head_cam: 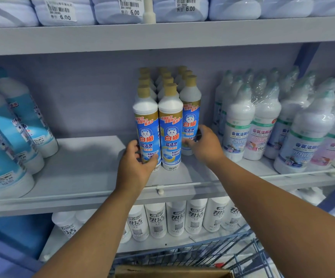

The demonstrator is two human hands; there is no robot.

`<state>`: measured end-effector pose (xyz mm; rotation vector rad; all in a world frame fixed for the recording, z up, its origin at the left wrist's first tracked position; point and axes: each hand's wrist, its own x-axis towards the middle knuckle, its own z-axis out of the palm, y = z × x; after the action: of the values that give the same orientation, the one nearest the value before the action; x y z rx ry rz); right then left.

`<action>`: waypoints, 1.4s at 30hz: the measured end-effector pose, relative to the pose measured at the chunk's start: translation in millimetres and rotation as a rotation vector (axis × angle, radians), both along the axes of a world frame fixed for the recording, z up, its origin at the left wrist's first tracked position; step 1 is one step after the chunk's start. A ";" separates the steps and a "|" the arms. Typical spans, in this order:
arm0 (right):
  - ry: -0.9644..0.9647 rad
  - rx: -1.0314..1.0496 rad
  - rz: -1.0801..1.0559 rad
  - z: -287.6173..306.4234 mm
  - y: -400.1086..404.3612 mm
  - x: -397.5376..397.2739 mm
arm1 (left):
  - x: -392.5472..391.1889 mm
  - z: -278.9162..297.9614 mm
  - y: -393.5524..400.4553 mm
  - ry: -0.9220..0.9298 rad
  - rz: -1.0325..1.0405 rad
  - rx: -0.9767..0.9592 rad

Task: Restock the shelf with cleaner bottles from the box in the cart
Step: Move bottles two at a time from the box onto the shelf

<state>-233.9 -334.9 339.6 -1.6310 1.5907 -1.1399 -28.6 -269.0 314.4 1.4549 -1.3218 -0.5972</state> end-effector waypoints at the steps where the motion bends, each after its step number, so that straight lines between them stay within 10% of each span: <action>1: 0.006 0.010 0.004 0.6 -0.2 -0.6 | 0.2 -0.1 -0.7 0.001 0.002 0.005; 11: 0.346 0.083 -0.062 12.3 38.5 -4.7 | 8.6 8.4 8.0 -0.093 0.001 0.055; 23: 0.902 0.076 0.114 -2.5 152.9 -14.4 | 5.9 24.3 103.9 -0.842 -0.035 0.200; 42: 0.895 0.253 0.389 -138.9 366.8 -48.3 | -45.7 -95.8 328.6 -0.791 -0.030 0.481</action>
<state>-282.2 31.9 200.6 -2.2794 1.6806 0.0427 -74.3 59.5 218.6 2.2041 -1.8854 -0.3720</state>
